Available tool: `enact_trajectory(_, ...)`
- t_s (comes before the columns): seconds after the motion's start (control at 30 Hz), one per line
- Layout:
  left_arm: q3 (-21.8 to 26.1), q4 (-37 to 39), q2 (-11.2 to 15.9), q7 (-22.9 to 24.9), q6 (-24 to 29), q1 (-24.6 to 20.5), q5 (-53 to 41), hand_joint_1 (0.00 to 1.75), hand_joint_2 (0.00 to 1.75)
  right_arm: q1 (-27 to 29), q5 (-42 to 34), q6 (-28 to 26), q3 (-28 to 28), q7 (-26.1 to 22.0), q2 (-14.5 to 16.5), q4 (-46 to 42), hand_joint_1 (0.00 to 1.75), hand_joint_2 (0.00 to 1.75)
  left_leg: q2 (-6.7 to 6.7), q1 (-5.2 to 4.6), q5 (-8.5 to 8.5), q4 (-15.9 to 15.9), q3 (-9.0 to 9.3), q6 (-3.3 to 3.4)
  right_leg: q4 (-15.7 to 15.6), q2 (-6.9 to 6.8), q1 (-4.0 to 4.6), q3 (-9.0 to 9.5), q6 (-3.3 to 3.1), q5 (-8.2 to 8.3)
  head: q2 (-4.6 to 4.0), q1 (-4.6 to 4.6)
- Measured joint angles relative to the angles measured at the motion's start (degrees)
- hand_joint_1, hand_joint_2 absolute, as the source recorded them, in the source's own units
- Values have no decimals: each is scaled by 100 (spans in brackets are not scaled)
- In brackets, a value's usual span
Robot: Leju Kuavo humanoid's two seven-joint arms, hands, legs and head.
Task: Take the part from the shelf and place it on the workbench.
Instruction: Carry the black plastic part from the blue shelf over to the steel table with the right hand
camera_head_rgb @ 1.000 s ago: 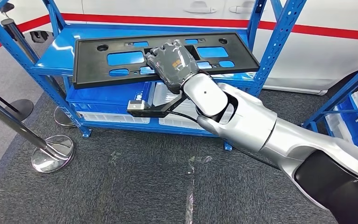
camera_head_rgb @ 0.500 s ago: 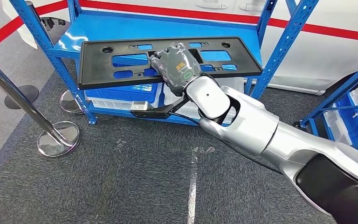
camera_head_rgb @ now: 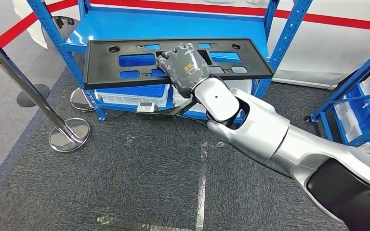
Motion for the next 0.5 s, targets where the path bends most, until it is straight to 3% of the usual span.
enact_trajectory(0.03,-1,0,6,-8,-2,-1,-1,0,175,6,5,-1,0,0,0,1,175,175,3,46,166,-189,206,-67,79,-4,-49,-124,46,37,0,-2)
enact_trajectory(0.07,-2,0,7,-16,-4,-6,-1,0,175,8,11,-1,-1,0,1,1,175,175,0,77,206,-499,456,-150,165,-3,-83,-251,95,69,1,-16)
enact_trajectory(0.13,-3,-1,1,-33,-10,-18,-2,0,175,7,25,-3,-3,2,-1,2,175,175,-20,83,61,-1097,860,-214,309,3,-107,-437,170,116,1,-51)
enact_trajectory(0.2,-6,-1,0,-50,-6,-19,-2,0,175,18,34,-5,-6,3,-3,6,175,175,-51,58,-59,-1254,916,-97,365,16,-84,-501,230,180,0,-50)
enact_trajectory(0.27,-12,0,7,-79,14,-20,4,0,175,32,43,-9,-7,2,-5,11,175,175,-59,56,-18,-1192,822,62,354,27,-88,-522,296,252,1,-34)
enact_trajectory(0.3,-14,0,10,-92,26,-23,14,0,175,34,45,-10,-7,2,-11,15,175,175,-53,53,14,-1188,785,127,381,31,-103,-550,320,211,1,-33)
enact_trajectory(0.37,-16,0,15,-94,38,-24,45,0,175,38,49,-9,-7,3,-25,22,175,175,-37,41,113,-1196,690,265,701,40,-112,-669,342,-160,0,-20)
enact_trajectory(0.43,-16,0,16,-72,43,-22,66,0,175,43,50,-8,-7,4,-33,24,175,175,-27,12,220,-1196,565,343,1418,56,-82,-861,335,-697,0,-3)
enact_trajectory(0.47,-16,0,16,-62,44,-22,69,0,175,52,50,-8,-7,4,-34,25,175,175,-26,-8,275,-1195,494,365,1759,65,-62,-926,322,-840,0,4)
enact_trajectory(0.5,-16,0,16,-55,44,-20,71,0,175,65,50,-7,-7,5,-35,26,175,175,-26,-33,329,-1195,423,379,1961,72,-38,-919,294,-859,0,9)
